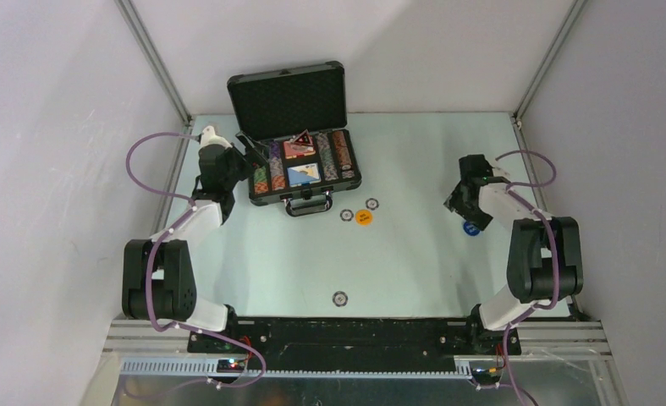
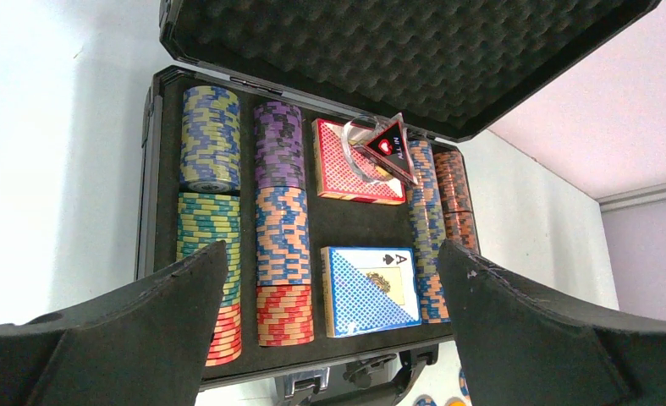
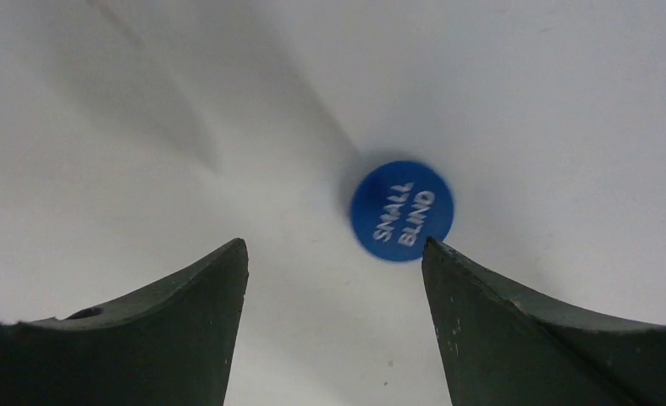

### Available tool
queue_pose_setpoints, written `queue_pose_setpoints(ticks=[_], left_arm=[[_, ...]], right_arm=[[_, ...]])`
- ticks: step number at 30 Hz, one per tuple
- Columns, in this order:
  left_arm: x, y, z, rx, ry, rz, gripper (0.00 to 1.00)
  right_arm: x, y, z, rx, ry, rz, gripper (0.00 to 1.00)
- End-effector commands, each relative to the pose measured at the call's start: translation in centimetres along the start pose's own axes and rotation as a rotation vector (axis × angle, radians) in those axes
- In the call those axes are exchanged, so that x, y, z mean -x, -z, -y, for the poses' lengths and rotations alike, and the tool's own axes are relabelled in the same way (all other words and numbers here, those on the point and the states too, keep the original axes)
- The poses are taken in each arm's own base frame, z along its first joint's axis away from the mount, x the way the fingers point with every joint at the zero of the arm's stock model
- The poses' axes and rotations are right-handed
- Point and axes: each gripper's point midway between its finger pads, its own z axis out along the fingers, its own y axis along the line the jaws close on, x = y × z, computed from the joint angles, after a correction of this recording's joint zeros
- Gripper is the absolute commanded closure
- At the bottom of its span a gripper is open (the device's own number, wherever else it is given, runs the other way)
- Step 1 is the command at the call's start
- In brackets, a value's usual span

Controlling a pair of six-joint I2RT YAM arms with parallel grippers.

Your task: Pack up texas hold em set

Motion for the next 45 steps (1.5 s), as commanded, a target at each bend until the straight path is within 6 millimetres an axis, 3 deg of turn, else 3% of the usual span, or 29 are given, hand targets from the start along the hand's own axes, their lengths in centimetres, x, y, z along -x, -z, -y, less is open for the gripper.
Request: queue_pose_setpoints(ticks=[1,7,29,45], left_arm=[[2.1,-0.3,1.4,-0.041,-0.002,0.043,0.02],[2.0,-0.3,1.4,-0.042,-0.002,0.041,0.02],[1.9,-0.5,1.4,-0.043,0.001,0.036,0.02],[2.0,-0.4,1.5,-0.044,0.001,0.037,0.02]], right_arm=[[1.3,-1.0,1.1,0.002,-0.035,0.007,0.21],[1.3,-2.3,3.4,-0.051,-0.061,-0.019,0.21],[-0.5,-4.1,4.5,-0.001,-0.114,-0.134,0.34],[-1.8,-3.7,2.7,0.051,-0.044,-0.168,0.5]])
